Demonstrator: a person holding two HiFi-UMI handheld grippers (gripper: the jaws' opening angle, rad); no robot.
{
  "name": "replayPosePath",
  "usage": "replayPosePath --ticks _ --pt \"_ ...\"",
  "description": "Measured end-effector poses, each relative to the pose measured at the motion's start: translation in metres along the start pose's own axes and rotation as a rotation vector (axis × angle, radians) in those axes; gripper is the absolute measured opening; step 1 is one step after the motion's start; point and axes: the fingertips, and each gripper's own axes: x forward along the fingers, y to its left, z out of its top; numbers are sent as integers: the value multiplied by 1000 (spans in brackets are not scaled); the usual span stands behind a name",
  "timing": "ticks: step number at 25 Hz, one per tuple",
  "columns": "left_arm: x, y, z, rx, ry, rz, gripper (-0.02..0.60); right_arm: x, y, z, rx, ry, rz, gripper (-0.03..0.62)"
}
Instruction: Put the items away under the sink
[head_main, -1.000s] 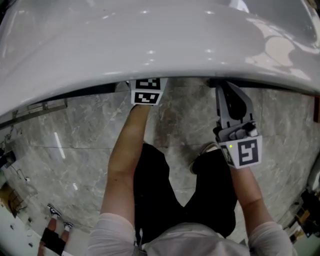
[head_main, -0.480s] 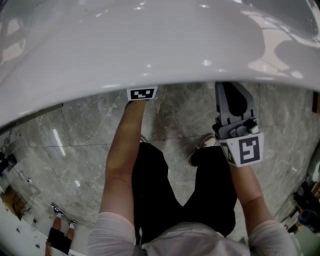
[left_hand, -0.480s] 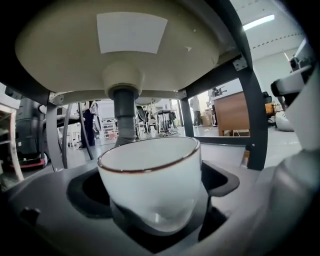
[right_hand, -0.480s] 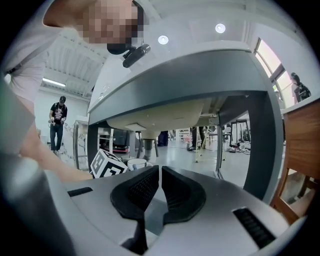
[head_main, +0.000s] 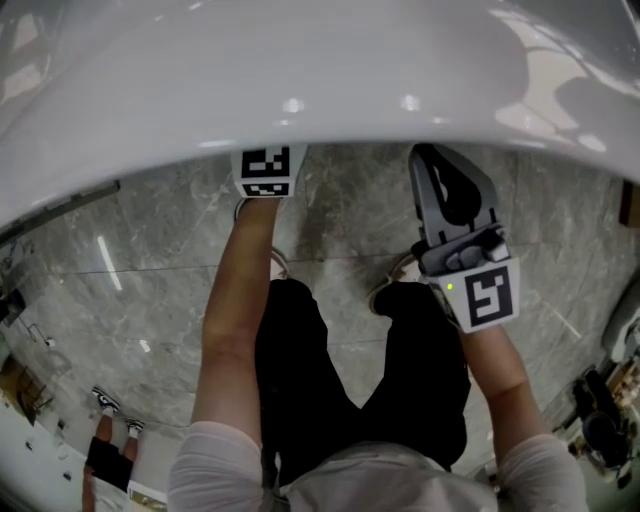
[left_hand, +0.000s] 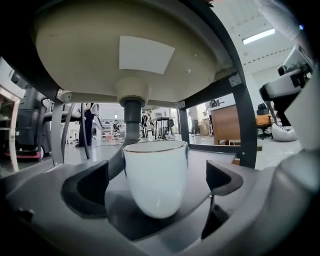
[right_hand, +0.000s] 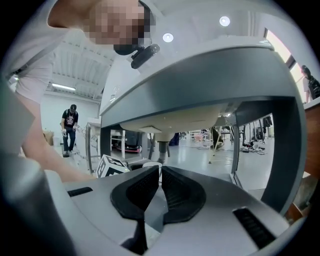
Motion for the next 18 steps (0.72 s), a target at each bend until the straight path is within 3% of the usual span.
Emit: replayPosePath --ticks 9,12,18 --pt "-38 -5 -10 -29 -23 -16 586 4 29 -5 22 29 37 41" --pt "-57 1 -1 -73 -47 6 584 6 39 2 19 45 35 41" --pt "-103 -2 0 -128 -8 14 581 9 59 7 33 113 39 41"
